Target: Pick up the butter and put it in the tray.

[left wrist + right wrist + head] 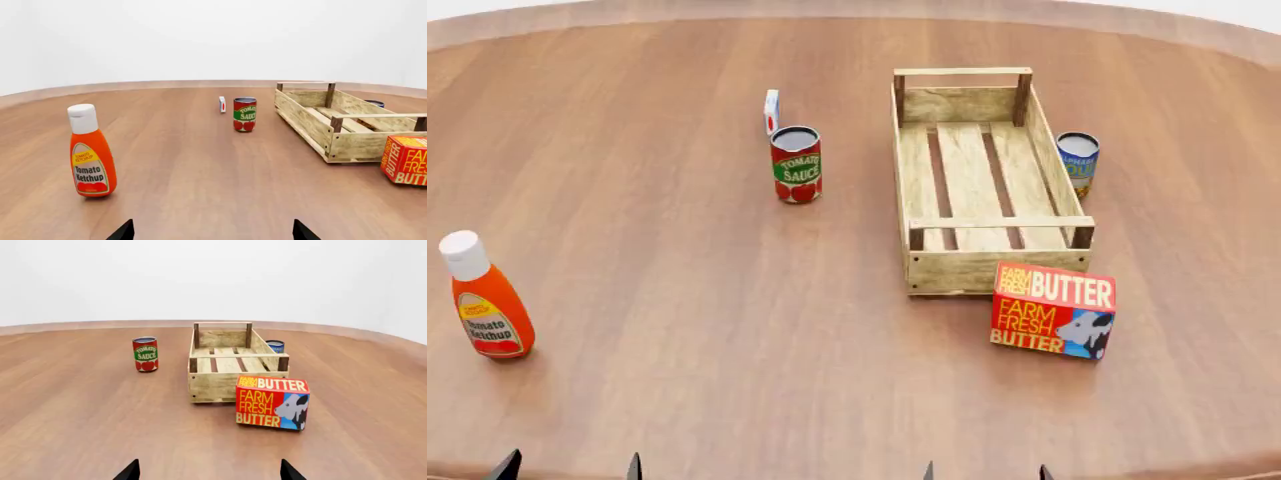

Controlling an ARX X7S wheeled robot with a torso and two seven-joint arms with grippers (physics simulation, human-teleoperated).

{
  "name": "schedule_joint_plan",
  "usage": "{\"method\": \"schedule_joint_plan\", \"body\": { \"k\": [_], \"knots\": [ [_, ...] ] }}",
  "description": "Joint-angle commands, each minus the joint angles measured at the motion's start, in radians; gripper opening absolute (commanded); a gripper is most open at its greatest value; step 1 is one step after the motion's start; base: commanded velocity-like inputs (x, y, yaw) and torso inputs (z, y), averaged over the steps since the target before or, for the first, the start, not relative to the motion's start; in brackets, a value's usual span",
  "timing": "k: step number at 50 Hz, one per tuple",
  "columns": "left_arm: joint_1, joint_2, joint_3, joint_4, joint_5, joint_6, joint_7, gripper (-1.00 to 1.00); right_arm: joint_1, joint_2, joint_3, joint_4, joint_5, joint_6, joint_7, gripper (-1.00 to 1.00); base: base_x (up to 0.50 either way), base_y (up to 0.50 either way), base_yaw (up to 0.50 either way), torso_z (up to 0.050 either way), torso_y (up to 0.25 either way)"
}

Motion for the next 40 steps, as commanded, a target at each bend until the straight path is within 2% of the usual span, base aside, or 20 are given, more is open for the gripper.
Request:
{"method": "schedule_joint_plan", "body": {
  "k": [1,4,6,18,19,21,24,33,40],
  "knots": [
    [0.003,-0.017,0.025,0.0,0.002,0.004,-0.024,1.0,-0.004,0.023,-0.036,-0.017,-0.044,0.021,0.039,1.0,0.0,0.0,0.0,0.0,0.0],
    [0.006,-0.027,0.037,0.001,-0.018,-0.001,-0.039,1.0,0.004,0.032,-0.056,-0.008,-0.046,0.063,0.051,1.0,0.0,0.0,0.0,0.0,0.0],
    [0.011,-0.032,0.039,0.021,-0.047,-0.028,-0.034,1.0,0.004,0.042,-0.064,-0.01,-0.046,0.035,0.056,1.0,0.0,0.0,0.0,0.0,0.0],
    [0.017,-0.054,0.056,0.029,-0.081,0.012,-0.069,1.0,-0.032,0.066,-0.066,-0.079,-0.026,0.06,0.094,1.0,0.0,0.0,0.0,0.0,0.0],
    [0.024,-0.053,0.049,0.055,-0.115,0.003,-0.06,1.0,-0.041,0.066,-0.062,-0.09,-0.019,0.057,0.099,1.0,0.0,0.0,0.0,0.0,0.0],
    [0.04,-0.068,0.068,0.092,-0.05,0.018,-0.092,1.0,-0.06,0.068,-0.061,-0.117,-0.028,0.063,0.116,1.0,0.0,0.0,0.0,0.0,0.0],
    [0.071,-0.066,0.056,0.14,-0.061,0.042,-0.114,1.0,-0.07,0.07,-0.068,-0.136,-0.031,0.071,0.126,1.0,0.0,0.0,0.0,0.0,0.0],
    [0.097,-0.101,0.061,0.392,-0.051,-0.051,-0.14,1.0,-0.09,0.091,-0.067,-0.387,-0.088,0.136,0.181,1.0,0.0,0.0,0.0,0.0,0.0],
    [0.105,-0.124,0.051,0.595,-0.063,-0.153,-0.16,1.0,-0.091,0.104,-0.089,-0.625,-0.12,0.27,0.173,1.0,0.0,0.0,0.0,0.0,0.0]
  ]
}}
